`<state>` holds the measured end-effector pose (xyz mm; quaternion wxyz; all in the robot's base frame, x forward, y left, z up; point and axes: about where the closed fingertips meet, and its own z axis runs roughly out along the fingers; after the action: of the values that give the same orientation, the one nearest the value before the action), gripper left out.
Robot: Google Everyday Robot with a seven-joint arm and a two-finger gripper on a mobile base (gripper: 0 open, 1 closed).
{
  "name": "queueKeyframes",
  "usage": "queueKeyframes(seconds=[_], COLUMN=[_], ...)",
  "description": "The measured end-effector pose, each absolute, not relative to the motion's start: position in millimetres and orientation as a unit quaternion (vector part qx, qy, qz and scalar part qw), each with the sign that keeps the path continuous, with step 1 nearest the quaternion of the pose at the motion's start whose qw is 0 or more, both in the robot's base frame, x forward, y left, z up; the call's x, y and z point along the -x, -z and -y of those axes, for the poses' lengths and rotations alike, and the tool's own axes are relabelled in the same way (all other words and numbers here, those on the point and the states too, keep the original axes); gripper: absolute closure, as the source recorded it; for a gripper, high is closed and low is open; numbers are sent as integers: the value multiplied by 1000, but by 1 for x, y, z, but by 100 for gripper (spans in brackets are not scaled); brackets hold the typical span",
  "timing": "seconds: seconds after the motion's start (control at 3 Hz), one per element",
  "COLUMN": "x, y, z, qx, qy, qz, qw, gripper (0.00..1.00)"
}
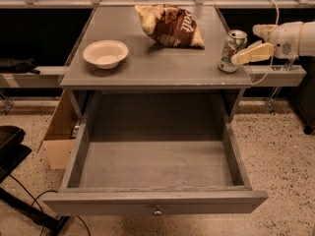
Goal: Place 7up can into top drawer
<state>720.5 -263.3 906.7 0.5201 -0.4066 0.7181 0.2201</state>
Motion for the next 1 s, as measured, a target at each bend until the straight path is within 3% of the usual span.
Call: queueKeyframes(seconds=[0.33,0.67,1.0], x=[-733,-741,-749], y=[-909,-916,-910], z=[246,225,204], qx=[405,415,429], qy=[-243,-255,-270], qz=[-703,-686,-679], qw=[531,539,532], gripper=[0,18,47])
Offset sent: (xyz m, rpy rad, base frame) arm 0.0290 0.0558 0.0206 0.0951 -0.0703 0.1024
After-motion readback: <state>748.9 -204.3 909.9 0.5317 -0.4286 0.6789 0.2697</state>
